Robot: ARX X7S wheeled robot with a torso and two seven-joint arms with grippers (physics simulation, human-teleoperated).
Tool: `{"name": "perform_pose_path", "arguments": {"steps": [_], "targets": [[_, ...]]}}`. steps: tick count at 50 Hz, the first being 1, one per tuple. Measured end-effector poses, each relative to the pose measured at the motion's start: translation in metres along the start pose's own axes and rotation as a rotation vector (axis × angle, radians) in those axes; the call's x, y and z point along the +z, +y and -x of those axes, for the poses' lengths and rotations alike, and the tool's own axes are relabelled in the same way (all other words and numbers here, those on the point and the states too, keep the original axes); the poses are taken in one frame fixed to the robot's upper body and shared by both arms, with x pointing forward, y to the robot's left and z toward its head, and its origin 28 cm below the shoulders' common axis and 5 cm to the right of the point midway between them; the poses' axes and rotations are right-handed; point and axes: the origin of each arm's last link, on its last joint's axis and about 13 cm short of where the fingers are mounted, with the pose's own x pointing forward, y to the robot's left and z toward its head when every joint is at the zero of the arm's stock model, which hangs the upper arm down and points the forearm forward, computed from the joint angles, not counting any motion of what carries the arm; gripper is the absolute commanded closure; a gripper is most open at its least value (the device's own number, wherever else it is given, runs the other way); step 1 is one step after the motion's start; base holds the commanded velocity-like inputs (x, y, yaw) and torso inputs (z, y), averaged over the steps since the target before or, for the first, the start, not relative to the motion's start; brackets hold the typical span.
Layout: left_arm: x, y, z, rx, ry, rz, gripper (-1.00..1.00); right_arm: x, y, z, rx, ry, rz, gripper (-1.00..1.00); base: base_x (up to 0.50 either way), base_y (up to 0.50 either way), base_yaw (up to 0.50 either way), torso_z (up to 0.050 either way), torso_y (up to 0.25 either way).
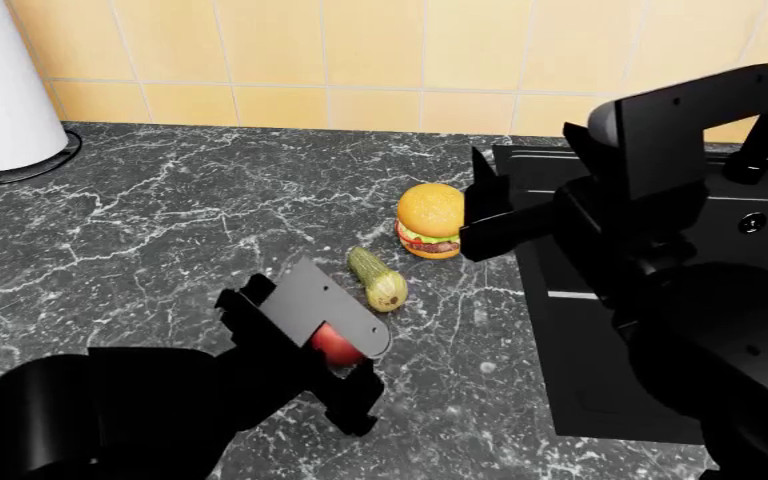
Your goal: Pick up the fruits and vegetables and place them in the sink. Turn on the sink faucet to wash them. Then turn the sink off and put them in the tray.
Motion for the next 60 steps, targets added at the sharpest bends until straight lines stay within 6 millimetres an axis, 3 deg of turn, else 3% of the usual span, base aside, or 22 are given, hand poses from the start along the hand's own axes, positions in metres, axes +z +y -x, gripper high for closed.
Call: {"name": "perform_pose_path", "arguments": {"steps": [20,41,60], "targets": [[-0.001,0.002,0.003,0.009,-0.039,0.010,1.00,-0.005,0.002,0.000,0.009,0.010,0.001,-1.00,0.00,0.00,0.00,0.000,0.000],[0.044,0.039,0.071,0.197,-0.350,0.142,1.00,-0.037,0.018,0.022,0.091,0.044,-0.010,-1.00,0.00,0.00,0.00,0.000,0.000],[0.066,0.063,0.102,0.401,-0.508,0.221,1.00,-0.056,0.036,0.014,0.147,0.062,-0.054,-1.00,0.00,0.00,0.00,0.000,0.000]]}}
